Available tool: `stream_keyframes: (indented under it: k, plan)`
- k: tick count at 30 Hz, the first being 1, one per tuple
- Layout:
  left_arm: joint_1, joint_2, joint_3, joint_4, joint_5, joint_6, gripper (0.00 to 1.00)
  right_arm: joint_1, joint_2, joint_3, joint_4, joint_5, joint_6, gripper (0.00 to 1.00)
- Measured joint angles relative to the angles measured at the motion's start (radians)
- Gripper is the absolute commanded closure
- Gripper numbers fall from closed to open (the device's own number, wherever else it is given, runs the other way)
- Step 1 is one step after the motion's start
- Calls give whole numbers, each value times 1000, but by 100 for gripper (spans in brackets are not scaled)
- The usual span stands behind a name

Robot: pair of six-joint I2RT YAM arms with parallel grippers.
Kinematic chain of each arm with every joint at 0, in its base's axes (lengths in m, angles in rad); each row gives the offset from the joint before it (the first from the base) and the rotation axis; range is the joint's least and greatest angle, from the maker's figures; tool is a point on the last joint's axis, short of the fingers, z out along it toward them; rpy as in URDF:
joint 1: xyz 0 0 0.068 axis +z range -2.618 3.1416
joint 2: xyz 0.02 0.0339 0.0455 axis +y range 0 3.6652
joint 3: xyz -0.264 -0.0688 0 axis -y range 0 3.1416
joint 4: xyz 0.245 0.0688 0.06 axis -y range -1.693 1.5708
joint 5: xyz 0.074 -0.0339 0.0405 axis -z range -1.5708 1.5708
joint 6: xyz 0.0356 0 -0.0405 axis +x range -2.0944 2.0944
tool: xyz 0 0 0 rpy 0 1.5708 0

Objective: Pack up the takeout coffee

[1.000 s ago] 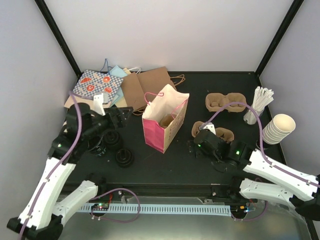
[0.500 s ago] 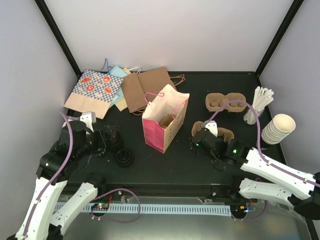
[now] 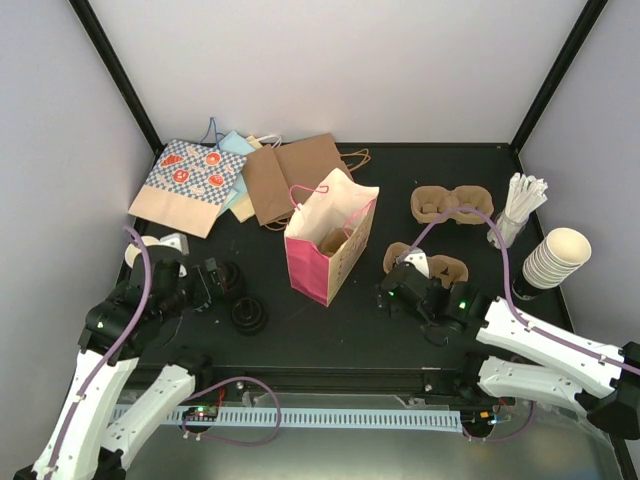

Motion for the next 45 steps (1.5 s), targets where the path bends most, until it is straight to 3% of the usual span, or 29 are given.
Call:
stream_keyframes:
  k: [4, 13, 19, 22, 35, 41, 45]
  plan:
    - [0, 24, -5, 4, -20, -6, 1, 0, 0, 0, 5, -3, -23, 0]
    - [3, 119, -79, 35, 85, -2, 1, 0, -10, -10, 5, 0, -41, 0]
    - [4, 30, -79, 51, 88, 37, 1, 0, -4, -6, -16, 38, 7, 0]
    - [4, -18, -77, 46, 66, 36, 1, 0, 1, -5, -17, 65, 16, 0]
    - [40, 79, -60, -10, -106, -2, 6, -1, -42, -175, 179, 146, -74, 0]
    - [53, 126, -60, -19, -125, -11, 5, -1, -11, -207, 243, 165, -94, 0]
    - [55, 172, -66, -22, -125, -11, 10, -1, -8, -207, 268, 173, -98, 0]
